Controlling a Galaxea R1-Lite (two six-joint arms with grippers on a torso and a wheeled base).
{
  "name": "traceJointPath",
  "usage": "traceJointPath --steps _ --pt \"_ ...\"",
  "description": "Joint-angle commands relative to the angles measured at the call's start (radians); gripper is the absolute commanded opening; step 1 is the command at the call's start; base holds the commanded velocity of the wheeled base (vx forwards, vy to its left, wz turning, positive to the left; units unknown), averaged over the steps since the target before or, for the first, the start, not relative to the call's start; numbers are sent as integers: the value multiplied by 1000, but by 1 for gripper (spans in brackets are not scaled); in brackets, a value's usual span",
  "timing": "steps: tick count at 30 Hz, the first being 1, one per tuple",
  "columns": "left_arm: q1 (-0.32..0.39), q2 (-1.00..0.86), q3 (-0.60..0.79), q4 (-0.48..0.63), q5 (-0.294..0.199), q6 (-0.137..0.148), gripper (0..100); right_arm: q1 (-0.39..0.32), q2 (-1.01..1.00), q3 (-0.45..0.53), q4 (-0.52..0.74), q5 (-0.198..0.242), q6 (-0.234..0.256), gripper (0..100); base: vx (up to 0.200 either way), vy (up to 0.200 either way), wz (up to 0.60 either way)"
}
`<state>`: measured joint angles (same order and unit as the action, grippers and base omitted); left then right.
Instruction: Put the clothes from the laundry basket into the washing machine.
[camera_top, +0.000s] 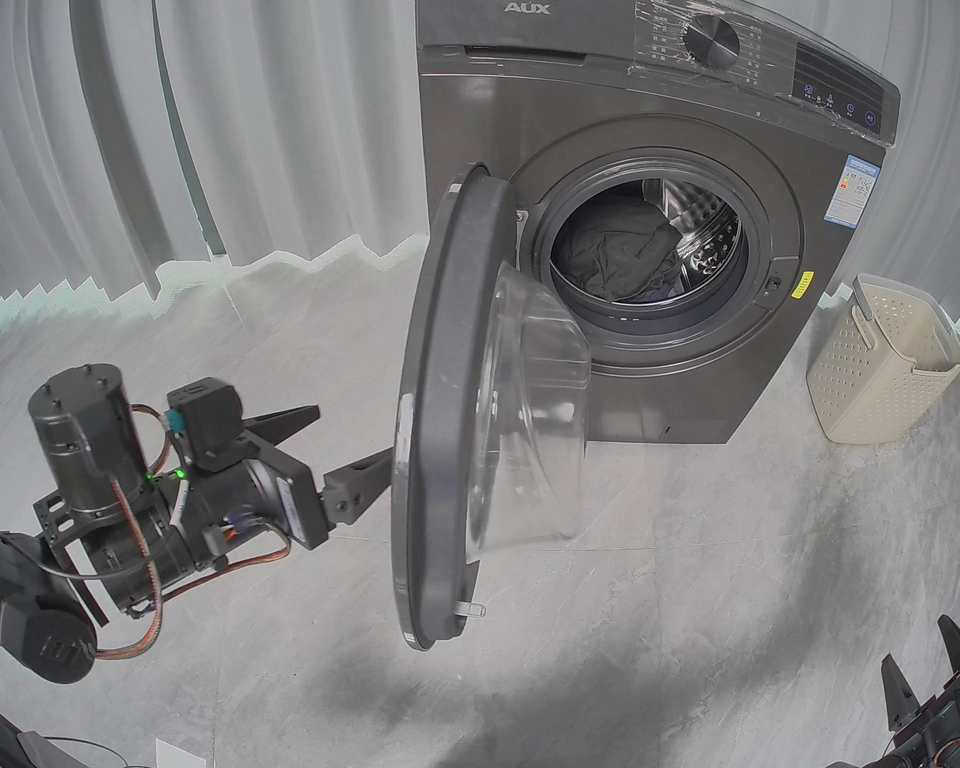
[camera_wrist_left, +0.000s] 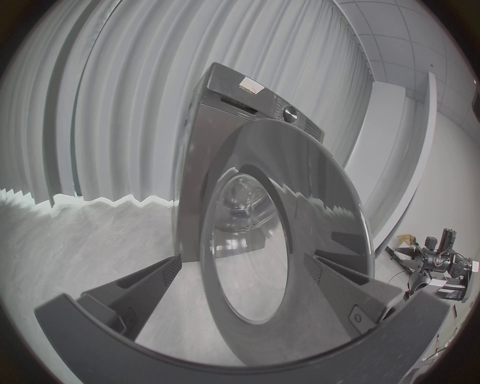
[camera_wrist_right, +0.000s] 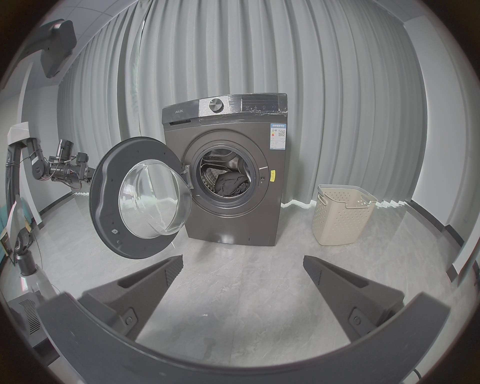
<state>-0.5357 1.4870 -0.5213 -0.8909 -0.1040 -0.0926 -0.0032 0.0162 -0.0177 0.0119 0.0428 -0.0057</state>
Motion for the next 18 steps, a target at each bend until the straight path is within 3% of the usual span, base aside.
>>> traceJointPath --steps 1,4,13,18 --pt "-63 108 -72 -16 9 -12 100 0 -12 15 -1 0 0 100 0 0 0" --pt "-101 151 -128 -20 10 -49 100 -1 -12 15 0 0 -2 100 0 0 0" --pt "-191 322 -309 -69 58 -47 100 0 -12 15 0 0 -2 100 0 0 0" --pt "-210 414 -405 -99 58 -41 100 0 -12 15 0 0 -2 100 0 0 0"
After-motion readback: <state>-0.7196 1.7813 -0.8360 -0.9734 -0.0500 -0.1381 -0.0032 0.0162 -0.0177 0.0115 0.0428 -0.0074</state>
